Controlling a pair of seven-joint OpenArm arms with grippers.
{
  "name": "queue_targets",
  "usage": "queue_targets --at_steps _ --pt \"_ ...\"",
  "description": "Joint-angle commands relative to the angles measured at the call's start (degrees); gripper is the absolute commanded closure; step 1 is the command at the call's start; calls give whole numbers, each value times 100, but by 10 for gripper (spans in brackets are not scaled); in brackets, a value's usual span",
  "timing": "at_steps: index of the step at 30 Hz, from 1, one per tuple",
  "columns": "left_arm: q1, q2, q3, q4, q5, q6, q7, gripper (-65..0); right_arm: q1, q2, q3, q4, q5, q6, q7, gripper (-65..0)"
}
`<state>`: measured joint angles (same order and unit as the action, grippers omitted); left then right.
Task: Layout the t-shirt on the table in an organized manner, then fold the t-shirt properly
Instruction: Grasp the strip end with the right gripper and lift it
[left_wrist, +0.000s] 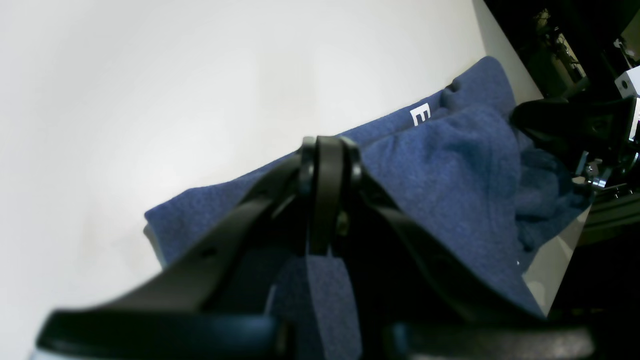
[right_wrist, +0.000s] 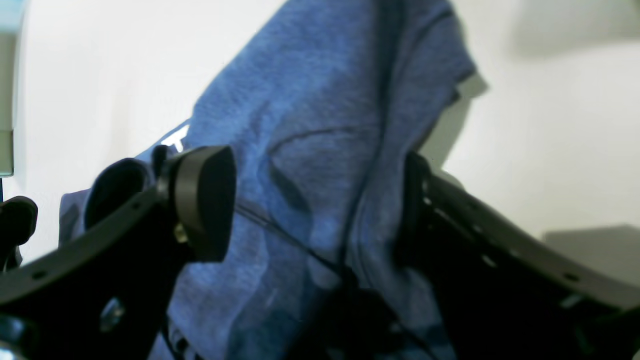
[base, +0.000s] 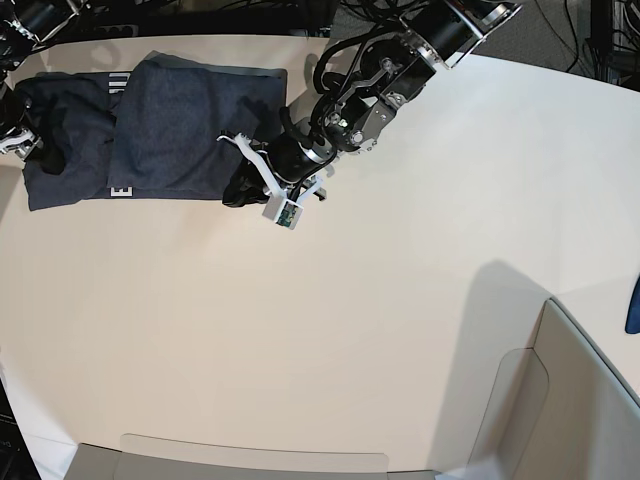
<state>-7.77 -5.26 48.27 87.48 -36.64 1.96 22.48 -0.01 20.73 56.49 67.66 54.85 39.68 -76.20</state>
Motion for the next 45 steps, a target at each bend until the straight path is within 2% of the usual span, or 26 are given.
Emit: queue_targets --at_steps 1,3,4,6,8,9,13,17,20,22,25,30,35,42,45 --pt "-80 55 -32 162 -6 -51 -142 0 -47 -12 -53 -27 -408 32 -380 -433" --pt "-27 3 -40 285 -6 -51 -134 0 -126 -12 -53 -19 -408 32 -380 -401" --pt "17 -94 -58 434 -6 -51 -72 0 -135 -12 -62 -1 -408 32 -380 -349" --pt "43 -244 -58 751 -6 -51 121 0 -144 -12 -115 8 -408 32 -380 -213" --pt "52 -393 -67 1146 -6 -42 420 0 -153 -12 -132 -19 -417 32 -380 -40" --pt "52 -490 -67 1357 -6 -42 596 0 -153 -12 -132 -19 -426 32 -380 0" --pt "140 -894 -67 1832 -6 -42 1238 0 -162 -12 -132 25 -426 32 -380 0" --pt "386 -1342 -67 1850 -6 -42 1704 0 -144 -12 -132 61 -417 32 -380 0" --pt "606 -1633 -67 1823 -6 -51 2011 0 -162 -56 -132 430 -417 32 -380 0" --pt "685 -1712 -67 1814 -6 -51 2161 0 -276 -196 -132 948 -408 32 -380 0" --pt "711 -1712 -58 1647 -6 -51 2328 0 -460 -398 -132 1907 -417 32 -380 0" --pt "720 -1712 -58 1305 -6 -51 2345 0 -707 -961 -176 3621 -426 32 -380 0" --pt "729 -1703 -49 1181 -6 -51 2337 0 -909 -1172 -677 4878 -426 32 -380 0" --pt "729 -1703 -58 1181 -6 -51 2345 0 -944 -1629 -1715 4922 -443 32 -380 0" --pt "729 -1703 -58 1181 -6 -51 2345 0 -918 -1875 -2146 4922 -769 32 -380 0"
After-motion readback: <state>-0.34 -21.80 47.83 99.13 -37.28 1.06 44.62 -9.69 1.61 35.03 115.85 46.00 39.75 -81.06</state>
